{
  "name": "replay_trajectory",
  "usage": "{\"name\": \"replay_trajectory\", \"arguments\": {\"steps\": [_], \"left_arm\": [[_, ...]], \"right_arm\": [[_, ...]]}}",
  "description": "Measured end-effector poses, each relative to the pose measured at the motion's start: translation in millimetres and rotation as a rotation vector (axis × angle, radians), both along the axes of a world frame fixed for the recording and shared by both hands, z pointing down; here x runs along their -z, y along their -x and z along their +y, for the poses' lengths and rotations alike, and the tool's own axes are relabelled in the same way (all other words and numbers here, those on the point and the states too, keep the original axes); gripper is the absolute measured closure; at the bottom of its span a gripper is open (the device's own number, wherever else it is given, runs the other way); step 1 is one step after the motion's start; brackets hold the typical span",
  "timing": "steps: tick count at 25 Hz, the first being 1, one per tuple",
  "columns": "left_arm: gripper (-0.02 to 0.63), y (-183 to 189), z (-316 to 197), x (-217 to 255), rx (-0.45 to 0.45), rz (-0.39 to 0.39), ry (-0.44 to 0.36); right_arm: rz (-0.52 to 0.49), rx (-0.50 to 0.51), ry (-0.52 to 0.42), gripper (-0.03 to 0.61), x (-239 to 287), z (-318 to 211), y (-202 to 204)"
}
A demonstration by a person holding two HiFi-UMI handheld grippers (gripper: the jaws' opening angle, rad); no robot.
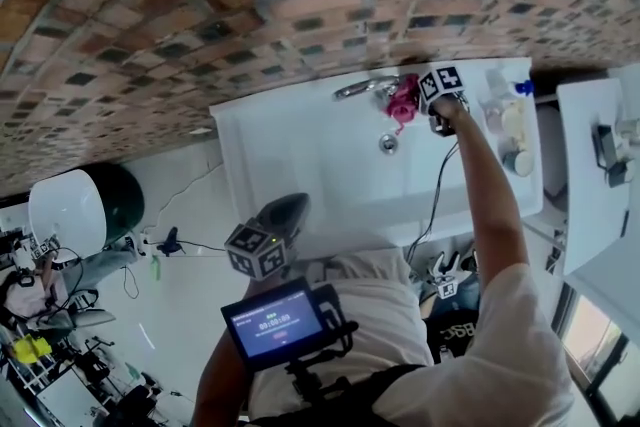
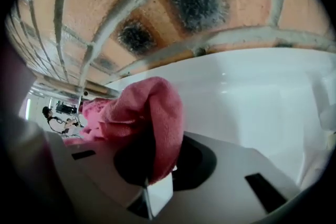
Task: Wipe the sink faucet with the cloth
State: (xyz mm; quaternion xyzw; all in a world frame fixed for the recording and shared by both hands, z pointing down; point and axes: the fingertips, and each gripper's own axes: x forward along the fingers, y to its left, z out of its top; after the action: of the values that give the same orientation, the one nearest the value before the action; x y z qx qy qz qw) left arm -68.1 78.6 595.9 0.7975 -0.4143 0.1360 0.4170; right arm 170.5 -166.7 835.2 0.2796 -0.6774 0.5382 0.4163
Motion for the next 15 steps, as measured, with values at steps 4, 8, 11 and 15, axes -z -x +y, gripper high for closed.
{"name": "replay_trajectory", "arguments": {"steps": [4,8,11,15], "left_arm": [[0.609,6,6,-1,0.016,-0.005,0.009],[0.609,11,11,-4,0.038,-0.005,0.026],[0.609,12,13,-4,0.042,-0.006,0.029],[0.609,17,15,-6,0.051,-0.013,0.036]], "right_arm": [[-0.087,-0.069,0.086,0.523,0,5,1],[-0.183,-0.079,0.121,0.523,3,9,11],[-0.26,-0.125,0.175,0.523,3,10,19],[-0.34,-0.209,0.243,0.523,-6,13,20]]}}
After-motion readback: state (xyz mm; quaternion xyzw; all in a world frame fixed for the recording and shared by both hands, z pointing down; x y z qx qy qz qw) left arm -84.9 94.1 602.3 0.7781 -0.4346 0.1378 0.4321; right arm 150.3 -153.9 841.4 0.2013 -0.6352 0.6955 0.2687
